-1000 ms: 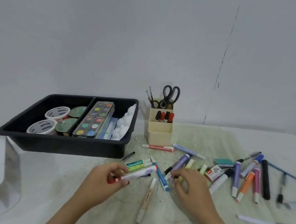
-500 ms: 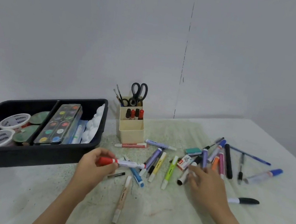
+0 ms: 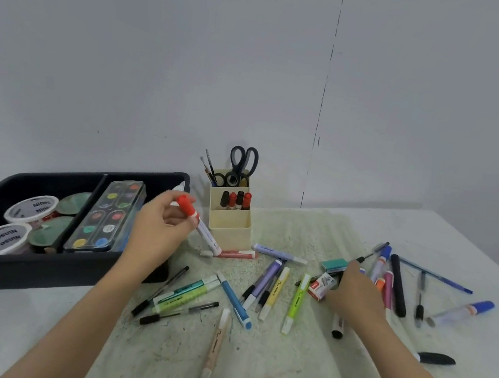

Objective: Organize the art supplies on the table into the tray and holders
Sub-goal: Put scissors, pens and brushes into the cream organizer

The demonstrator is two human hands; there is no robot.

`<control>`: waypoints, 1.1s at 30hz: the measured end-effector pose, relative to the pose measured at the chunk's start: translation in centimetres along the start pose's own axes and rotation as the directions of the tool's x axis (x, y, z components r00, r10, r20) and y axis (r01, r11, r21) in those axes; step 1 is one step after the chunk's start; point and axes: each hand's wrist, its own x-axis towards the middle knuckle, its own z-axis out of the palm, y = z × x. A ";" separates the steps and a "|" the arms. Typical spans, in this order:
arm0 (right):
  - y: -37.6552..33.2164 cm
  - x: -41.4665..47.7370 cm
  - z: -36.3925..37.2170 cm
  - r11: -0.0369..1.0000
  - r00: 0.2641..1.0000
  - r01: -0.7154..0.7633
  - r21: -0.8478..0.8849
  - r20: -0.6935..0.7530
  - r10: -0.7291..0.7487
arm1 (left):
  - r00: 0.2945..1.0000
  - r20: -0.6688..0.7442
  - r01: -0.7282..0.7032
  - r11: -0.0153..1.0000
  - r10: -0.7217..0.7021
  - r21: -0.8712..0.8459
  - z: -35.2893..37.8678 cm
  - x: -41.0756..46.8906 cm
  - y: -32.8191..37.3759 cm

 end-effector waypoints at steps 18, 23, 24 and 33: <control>-7.3 3.5 -7.2 0.823 0.951 0.307 0.477 -0.176 -0.252 | 0.985 -0.122 -0.128 0.992 0.125 -0.016 1.1 11.6 -1.1; -12.0 5.4 -8.9 0.652 0.882 0.470 0.595 -0.352 -0.314 | 0.986 0.042 -0.163 0.986 0.162 0.025 2.9 13.5 -2.1; -12.8 5.9 -9.0 0.618 0.867 0.495 0.611 -0.391 -0.308 | 0.983 0.071 -0.171 0.984 0.167 0.051 3.3 13.8 -2.4; -17.5 9.1 -6.2 0.551 0.752 0.658 0.513 -0.491 -0.440 | 0.973 0.158 -0.187 0.977 0.170 0.101 5.2 14.9 -4.5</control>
